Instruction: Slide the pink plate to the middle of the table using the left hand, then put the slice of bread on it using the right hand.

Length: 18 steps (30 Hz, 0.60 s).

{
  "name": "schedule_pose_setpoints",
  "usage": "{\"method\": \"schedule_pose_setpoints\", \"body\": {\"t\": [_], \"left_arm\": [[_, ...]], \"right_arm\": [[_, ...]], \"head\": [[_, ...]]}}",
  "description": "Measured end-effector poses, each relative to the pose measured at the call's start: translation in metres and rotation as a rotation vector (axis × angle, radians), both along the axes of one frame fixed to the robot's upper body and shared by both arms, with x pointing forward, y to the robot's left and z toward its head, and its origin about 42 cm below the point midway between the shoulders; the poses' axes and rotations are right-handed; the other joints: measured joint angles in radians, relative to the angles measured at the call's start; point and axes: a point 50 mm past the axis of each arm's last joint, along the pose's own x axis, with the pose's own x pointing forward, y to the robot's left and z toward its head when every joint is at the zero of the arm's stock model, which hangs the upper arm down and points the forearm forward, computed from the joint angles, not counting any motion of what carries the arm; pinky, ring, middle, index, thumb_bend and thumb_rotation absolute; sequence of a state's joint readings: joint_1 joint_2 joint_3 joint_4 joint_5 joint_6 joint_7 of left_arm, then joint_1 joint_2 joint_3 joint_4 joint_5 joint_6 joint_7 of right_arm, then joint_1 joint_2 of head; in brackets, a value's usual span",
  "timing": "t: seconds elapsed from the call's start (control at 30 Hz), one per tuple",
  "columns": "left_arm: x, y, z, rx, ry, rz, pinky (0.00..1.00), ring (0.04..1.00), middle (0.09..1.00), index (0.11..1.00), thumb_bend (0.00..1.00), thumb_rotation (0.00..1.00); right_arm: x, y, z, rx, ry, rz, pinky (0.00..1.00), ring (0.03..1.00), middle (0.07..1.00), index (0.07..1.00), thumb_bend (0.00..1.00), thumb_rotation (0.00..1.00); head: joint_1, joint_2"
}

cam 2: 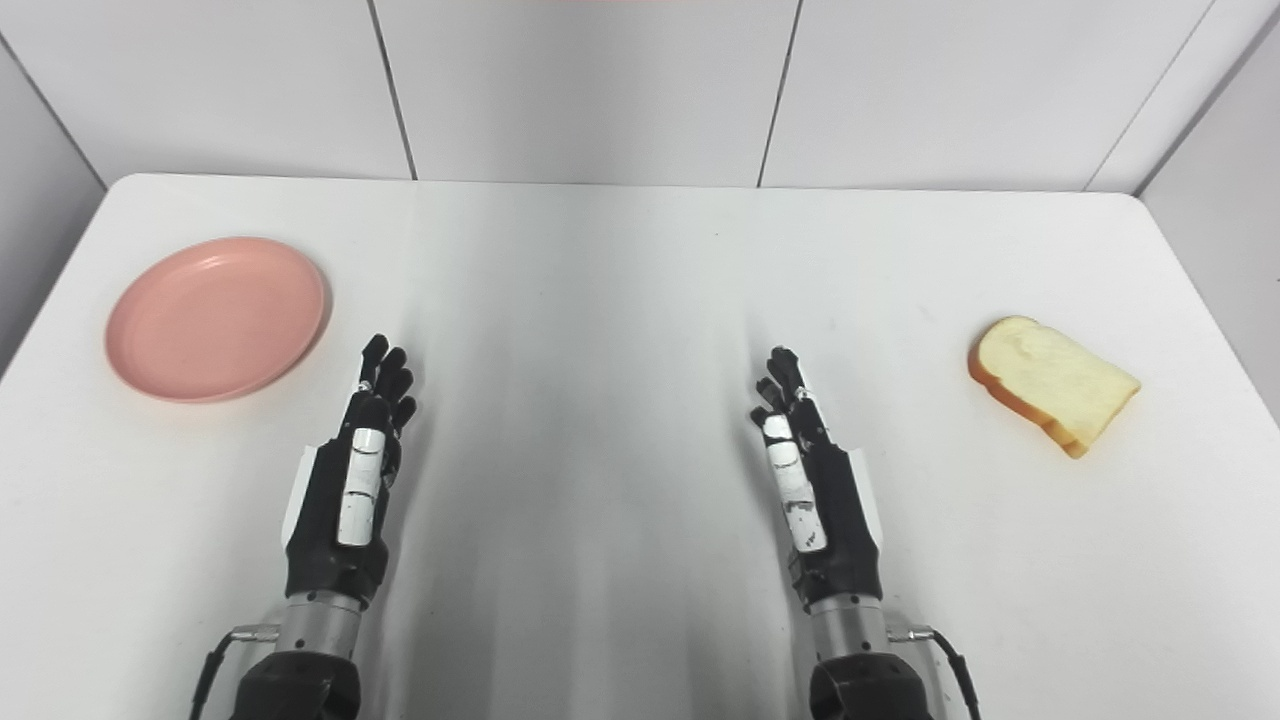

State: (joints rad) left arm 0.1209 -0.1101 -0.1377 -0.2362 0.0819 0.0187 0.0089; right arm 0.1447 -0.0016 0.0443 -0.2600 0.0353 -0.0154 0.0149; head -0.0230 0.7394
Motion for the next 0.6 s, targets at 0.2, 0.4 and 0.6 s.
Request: {"method": "schedule_pose_setpoints", "body": {"t": [0.2, 0.4, 0.6], "left_arm": [[0.0, 0.0, -0.0001, -0.009, 0.001, -0.003, 1.0, 1.0, 1.0, 1.0, 0.71, 0.95], [0.0, 0.0, -0.0001, -0.009, 0.001, -0.003, 1.0, 1.0, 1.0, 1.0, 0.72, 0.94], [-0.0001, -0.0007, 0.0, -0.009, 0.001, -0.005, 1.0, 1.0, 1.0, 1.0, 0.71, 0.95]], "right_arm": [[0.0, 0.0004, -0.0004, 0.002, 0.002, 0.002, 0.94, 0.956, 0.974, 0.95, 0.79, 0.92], [-0.0004, 0.0006, -0.0008, 0.002, 0.003, 0.002, 0.94, 0.954, 0.973, 0.949, 0.8, 0.92], [-0.0007, 0.0, -0.0011, -0.009, 0.004, 0.001, 0.95, 0.956, 0.973, 0.954, 0.77, 0.95]], "head": [[0.0, -0.002], [0.001, 0.0], [0.008, -0.002]]}}
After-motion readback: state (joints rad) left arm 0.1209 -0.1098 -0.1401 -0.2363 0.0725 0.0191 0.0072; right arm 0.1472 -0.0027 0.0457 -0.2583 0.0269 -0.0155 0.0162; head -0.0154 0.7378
